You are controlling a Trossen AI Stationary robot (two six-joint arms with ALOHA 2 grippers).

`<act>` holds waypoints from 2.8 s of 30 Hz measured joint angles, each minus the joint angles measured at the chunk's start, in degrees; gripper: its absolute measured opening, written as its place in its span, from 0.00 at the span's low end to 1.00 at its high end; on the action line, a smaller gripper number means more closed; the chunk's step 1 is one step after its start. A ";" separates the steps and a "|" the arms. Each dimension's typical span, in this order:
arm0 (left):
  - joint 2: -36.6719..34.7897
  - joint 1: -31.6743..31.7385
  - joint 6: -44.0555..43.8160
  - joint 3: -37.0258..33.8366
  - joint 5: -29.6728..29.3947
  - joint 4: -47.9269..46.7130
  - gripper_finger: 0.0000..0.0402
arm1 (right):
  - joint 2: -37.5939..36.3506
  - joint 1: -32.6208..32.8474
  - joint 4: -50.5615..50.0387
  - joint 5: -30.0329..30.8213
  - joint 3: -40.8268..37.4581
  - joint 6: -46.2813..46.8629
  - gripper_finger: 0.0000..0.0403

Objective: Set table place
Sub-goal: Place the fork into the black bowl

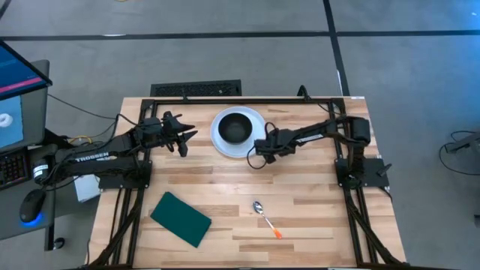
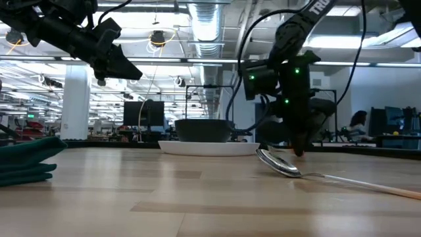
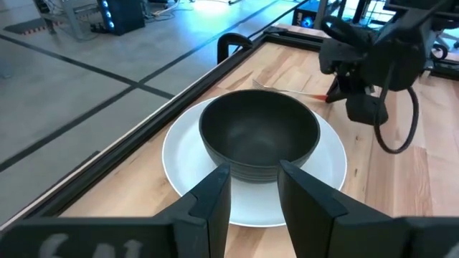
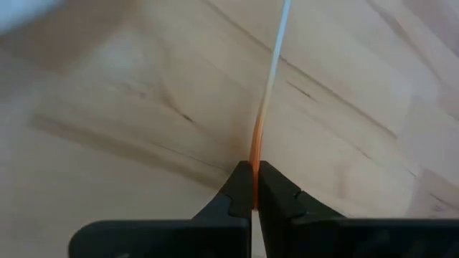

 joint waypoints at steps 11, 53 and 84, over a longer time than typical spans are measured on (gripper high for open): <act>-0.02 0.00 -0.01 0.00 0.00 -1.40 0.26 | 0.18 -0.93 -3.02 -2.70 3.97 1.46 0.08; -0.02 -0.03 -0.01 0.00 0.18 -2.31 0.26 | 2.98 -0.20 -3.09 -6.40 4.12 3.47 0.22; -0.02 -0.03 0.10 0.00 0.66 -3.11 0.26 | 2.93 -0.80 -2.95 -12.03 7.93 0.14 0.26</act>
